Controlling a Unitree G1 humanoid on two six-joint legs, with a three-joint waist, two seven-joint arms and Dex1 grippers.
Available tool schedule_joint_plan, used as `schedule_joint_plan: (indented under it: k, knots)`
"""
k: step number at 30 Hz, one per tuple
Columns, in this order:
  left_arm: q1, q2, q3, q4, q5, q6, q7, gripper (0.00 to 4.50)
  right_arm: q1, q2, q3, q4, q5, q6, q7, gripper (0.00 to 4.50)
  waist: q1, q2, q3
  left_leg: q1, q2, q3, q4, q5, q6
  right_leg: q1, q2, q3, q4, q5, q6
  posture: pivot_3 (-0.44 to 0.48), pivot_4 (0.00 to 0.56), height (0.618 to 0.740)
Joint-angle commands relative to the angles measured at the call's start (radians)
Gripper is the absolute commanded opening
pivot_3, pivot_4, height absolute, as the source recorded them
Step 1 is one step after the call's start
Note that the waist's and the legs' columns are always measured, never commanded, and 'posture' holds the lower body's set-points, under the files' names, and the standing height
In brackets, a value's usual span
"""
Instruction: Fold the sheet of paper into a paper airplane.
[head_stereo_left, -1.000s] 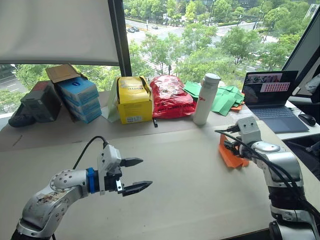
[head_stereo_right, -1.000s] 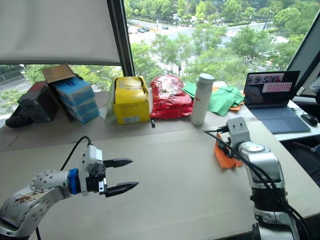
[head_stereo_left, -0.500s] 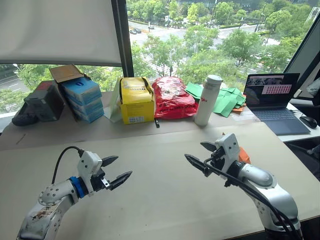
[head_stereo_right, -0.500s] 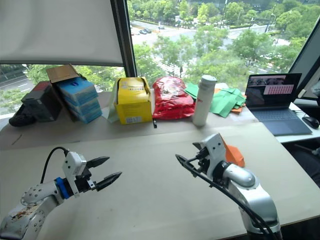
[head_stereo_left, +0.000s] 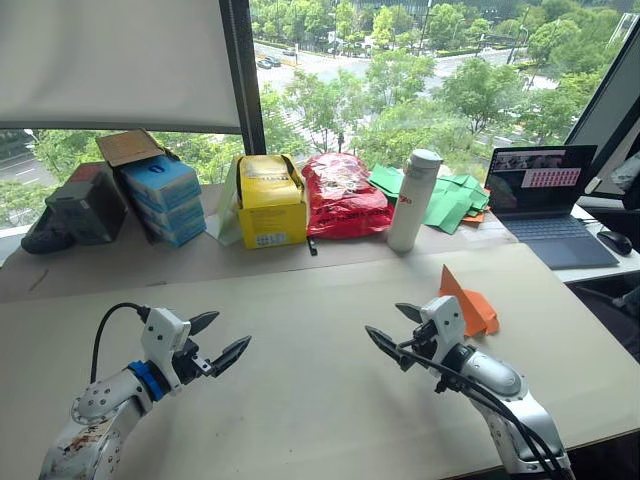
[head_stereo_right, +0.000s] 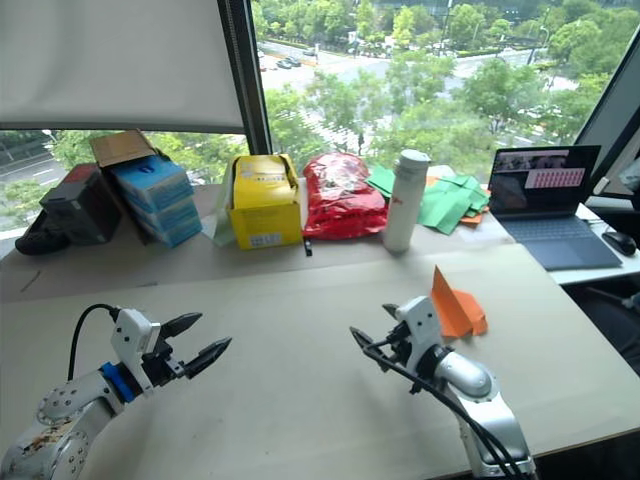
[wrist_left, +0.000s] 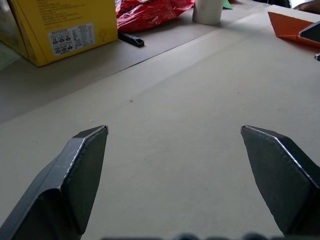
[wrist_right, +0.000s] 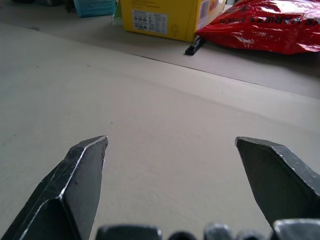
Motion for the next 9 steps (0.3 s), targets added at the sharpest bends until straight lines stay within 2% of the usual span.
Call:
schedule_joint_plan:
  k: [1,9]
  knots:
    - [0.004,-0.002,0.019,-0.019,0.009,-0.04,0.002,4.5,-0.023,-0.009,0.003,0.001,-0.005,-0.045,0.004,4.48,0.0,0.0,0.0,0.0,0.0,0.0,0.0,0.0,0.0,0.0,0.0,0.0,0.0,0.0,0.0,0.0,0.15,0.74]
    - [0.015,0.003,0.013,-0.007,0.013,-0.056,-0.01,4.5,-0.03,-0.009,0.014,0.013,-0.012,-0.055,-0.003,4.48,-0.001,0.0,0.0,0.0,0.0,0.0,0.0,-0.002,0.003,0.0,0.0,0.0,0.0,0.0,0.0,0.0,0.15,0.74]
